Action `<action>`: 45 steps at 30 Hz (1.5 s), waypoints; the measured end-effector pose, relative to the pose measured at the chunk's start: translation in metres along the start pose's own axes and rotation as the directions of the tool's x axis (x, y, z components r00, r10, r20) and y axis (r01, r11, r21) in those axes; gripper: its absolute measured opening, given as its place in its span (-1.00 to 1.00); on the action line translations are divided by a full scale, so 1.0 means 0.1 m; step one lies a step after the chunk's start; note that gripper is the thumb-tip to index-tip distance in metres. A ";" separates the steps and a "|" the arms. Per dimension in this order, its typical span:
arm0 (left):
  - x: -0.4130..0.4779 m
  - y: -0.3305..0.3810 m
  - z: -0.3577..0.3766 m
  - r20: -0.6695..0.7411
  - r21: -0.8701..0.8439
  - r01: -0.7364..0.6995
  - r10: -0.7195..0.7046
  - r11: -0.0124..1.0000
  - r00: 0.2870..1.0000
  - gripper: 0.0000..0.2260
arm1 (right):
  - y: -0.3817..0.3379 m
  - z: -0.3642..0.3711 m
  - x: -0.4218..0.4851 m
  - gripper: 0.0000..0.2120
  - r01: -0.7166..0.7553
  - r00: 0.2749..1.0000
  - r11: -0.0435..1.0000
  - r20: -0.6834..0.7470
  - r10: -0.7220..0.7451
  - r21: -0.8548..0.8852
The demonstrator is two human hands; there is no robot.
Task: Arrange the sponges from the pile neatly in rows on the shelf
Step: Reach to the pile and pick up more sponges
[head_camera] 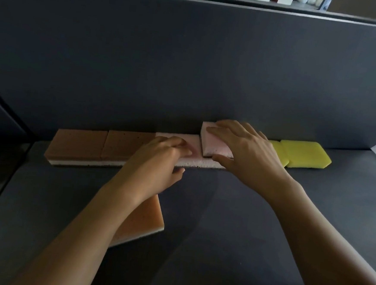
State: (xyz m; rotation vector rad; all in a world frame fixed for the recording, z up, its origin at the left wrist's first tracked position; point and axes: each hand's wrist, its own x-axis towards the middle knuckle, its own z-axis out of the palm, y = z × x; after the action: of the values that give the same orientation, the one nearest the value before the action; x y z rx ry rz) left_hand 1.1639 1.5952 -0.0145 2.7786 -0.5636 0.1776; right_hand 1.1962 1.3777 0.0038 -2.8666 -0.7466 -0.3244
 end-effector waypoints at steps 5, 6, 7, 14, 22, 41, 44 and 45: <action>0.00 0.00 -0.01 -0.002 0.012 -0.001 0.001 1.000 1.000 -0.65 | -0.01 0.03 0.00 -0.45 0.007 1.000 1.000 -0.009 -0.007 -0.011; 0.00 0.00 -0.01 -0.003 0.010 -0.001 0.001 1.000 1.000 -0.65 | -0.01 0.04 0.00 -0.44 0.002 1.000 1.000 -0.007 -0.002 -0.011; 0.00 0.00 -0.01 -0.004 0.007 -0.003 0.003 1.000 1.000 -0.65 | -0.02 0.06 0.00 -0.43 -0.003 1.000 1.000 -0.008 0.003 -0.012; -0.01 0.01 -0.07 0.022 -0.022 0.007 -0.007 1.000 1.000 -0.65 | -0.04 0.04 0.00 -0.41 -0.020 1.000 1.000 0.013 0.021 -0.007; -0.38 0.07 -0.38 0.003 -0.064 0.071 -0.071 0.995 0.997 -0.63 | -0.21 -0.10 -0.07 -0.33 0.041 0.999 0.999 -0.010 -0.041 0.000; -1.23 0.09 -0.37 0.055 0.072 0.124 -0.128 0.990 0.990 -0.39 | -0.90 0.03 -0.34 -0.58 0.196 0.980 0.973 -0.045 -0.192 0.119; -1.21 0.10 -0.36 0.053 0.083 0.122 -0.127 0.989 0.990 -0.44 | -0.88 0.03 -0.37 -0.58 0.183 0.983 0.975 -0.028 -0.181 0.125; -1.21 0.10 -0.36 0.048 0.083 0.120 -0.124 0.989 0.991 -0.45 | -0.87 0.02 -0.38 -0.58 0.180 0.984 0.976 -0.031 -0.177 0.126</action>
State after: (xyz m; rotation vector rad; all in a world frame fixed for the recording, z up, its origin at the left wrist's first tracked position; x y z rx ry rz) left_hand 1.0473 1.6412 0.0005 2.8926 -0.4050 0.1014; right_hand 1.1214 1.4359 0.0009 -2.6784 -0.9864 -0.3137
